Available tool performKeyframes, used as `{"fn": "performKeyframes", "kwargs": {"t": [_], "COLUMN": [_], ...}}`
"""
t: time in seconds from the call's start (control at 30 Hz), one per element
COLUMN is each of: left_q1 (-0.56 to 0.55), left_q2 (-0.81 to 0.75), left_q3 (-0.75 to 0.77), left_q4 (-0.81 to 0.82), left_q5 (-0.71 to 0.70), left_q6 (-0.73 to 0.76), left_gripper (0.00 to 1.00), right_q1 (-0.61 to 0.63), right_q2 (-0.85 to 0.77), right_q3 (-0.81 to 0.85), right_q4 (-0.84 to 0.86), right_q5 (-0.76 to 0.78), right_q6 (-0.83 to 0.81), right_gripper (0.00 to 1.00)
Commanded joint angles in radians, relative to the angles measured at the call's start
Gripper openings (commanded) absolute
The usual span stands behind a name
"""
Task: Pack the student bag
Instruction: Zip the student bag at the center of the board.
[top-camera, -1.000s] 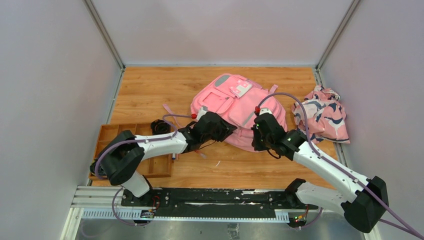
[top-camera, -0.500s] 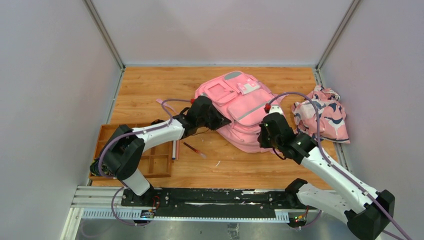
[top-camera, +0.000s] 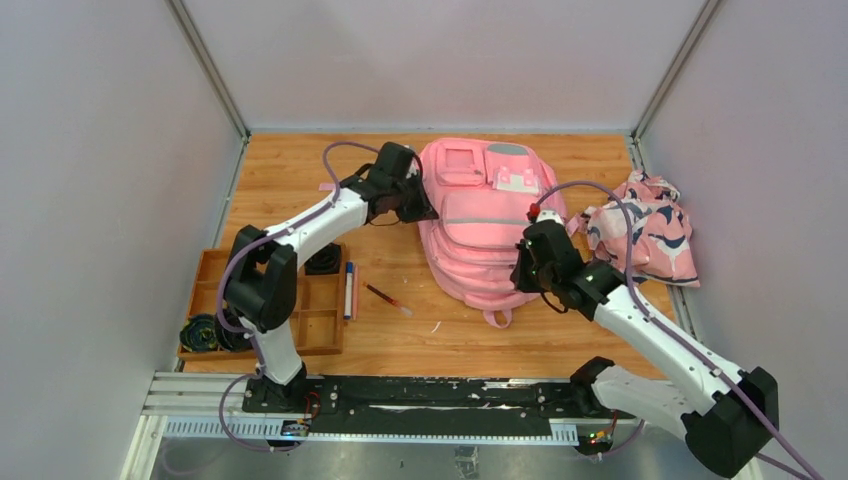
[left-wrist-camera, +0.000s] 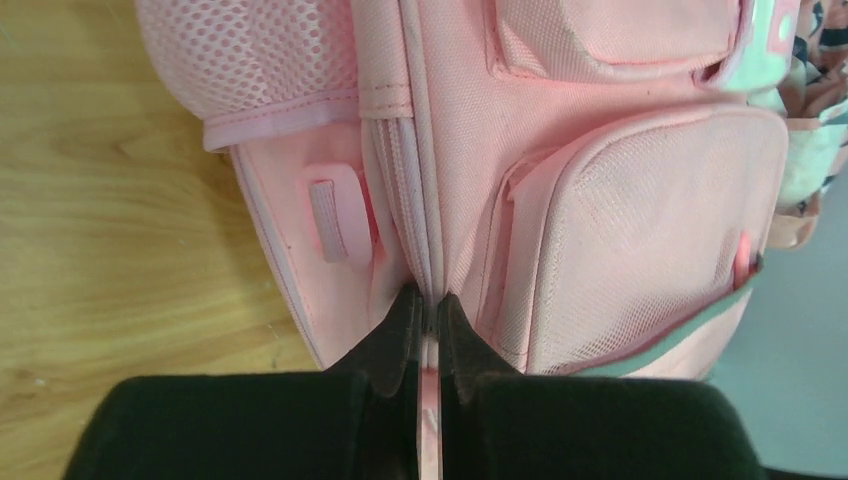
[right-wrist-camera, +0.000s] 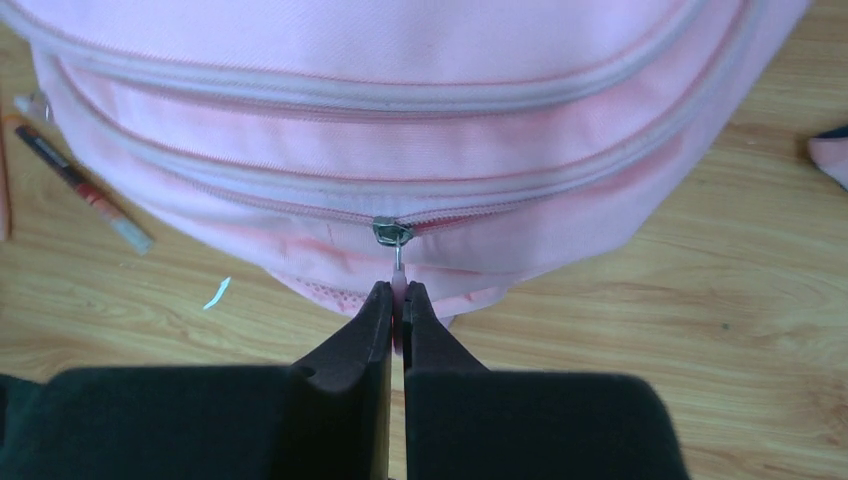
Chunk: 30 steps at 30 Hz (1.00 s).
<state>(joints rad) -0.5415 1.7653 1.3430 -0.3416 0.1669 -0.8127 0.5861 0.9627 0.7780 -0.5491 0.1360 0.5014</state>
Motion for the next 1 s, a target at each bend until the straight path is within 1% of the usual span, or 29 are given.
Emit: {"fn": "performKeyframes", "kwargs": {"t": [0.0, 0.03, 0.07, 0.1, 0.13, 0.2, 0.3, 0.37, 0.4, 0.43, 0.5, 0.63, 0.77, 0.83, 0.87, 0.97], "left_q1": [0.044, 0.044, 0.039, 0.032, 0.024, 0.005, -0.048, -0.091, -0.11, -0.124, -0.143, -0.195, -0.231, -0.25, -0.26, -0.297], "left_q2": [0.012, -0.006, -0.032, -0.064, -0.1, -0.181, -0.344, -0.449, -0.49, -0.519, -0.544, -0.526, -0.451, -0.433, -0.432, -0.437], "left_q3": [0.164, 0.173, 0.162, 0.139, 0.1, 0.03, -0.126, -0.255, -0.32, -0.379, -0.471, -0.528, -0.533, -0.533, -0.534, -0.511], "left_q4": [-0.097, -0.118, -0.124, -0.106, -0.094, -0.072, -0.031, 0.033, 0.054, 0.076, 0.14, 0.157, 0.235, 0.274, 0.29, 0.285], "left_q5": [-0.191, -0.208, -0.233, -0.252, -0.257, -0.248, -0.284, -0.296, -0.304, -0.29, -0.23, -0.237, -0.187, -0.191, -0.199, -0.258], "left_q6": [0.146, 0.15, 0.145, 0.143, 0.145, 0.139, 0.06, -0.044, -0.123, -0.195, -0.292, -0.396, -0.439, -0.462, -0.471, -0.466], "left_gripper": [0.14, 0.34, 0.57, 0.93, 0.99, 1.0, 0.96, 0.95, 0.98, 1.0, 1.0, 1.0, 1.0, 1.0, 0.98, 0.82], "right_q1": [0.128, 0.149, 0.169, 0.182, 0.192, 0.201, 0.204, 0.205, 0.207, 0.207, 0.208, 0.208, 0.208, 0.208, 0.208, 0.208], "right_q2": [0.033, 0.043, 0.053, 0.058, 0.066, 0.077, 0.12, 0.15, 0.163, 0.171, 0.179, 0.167, 0.153, 0.151, 0.15, 0.151], "right_q3": [0.04, 0.046, 0.047, 0.047, 0.043, 0.033, 0.033, 0.044, 0.048, 0.05, 0.051, 0.04, 0.032, 0.035, 0.035, 0.034], "right_q4": [-0.08, -0.069, -0.055, -0.039, -0.021, 0.024, 0.066, 0.07, 0.072, 0.074, 0.077, 0.074, 0.073, 0.067, 0.064, 0.06], "right_q5": [-0.002, -0.005, -0.006, -0.006, -0.009, -0.021, -0.03, -0.033, -0.034, -0.031, -0.024, -0.012, -0.01, -0.01, -0.01, -0.012], "right_q6": [0.07, 0.084, 0.1, 0.114, 0.132, 0.158, 0.175, 0.17, 0.166, 0.164, 0.159, 0.152, 0.152, 0.152, 0.151, 0.151], "right_gripper": [0.0, 0.0, 0.0, 0.0, 0.0, 0.0, 0.0, 0.0, 0.0, 0.0, 0.0, 0.0, 0.0, 0.0, 0.0, 0.0]}}
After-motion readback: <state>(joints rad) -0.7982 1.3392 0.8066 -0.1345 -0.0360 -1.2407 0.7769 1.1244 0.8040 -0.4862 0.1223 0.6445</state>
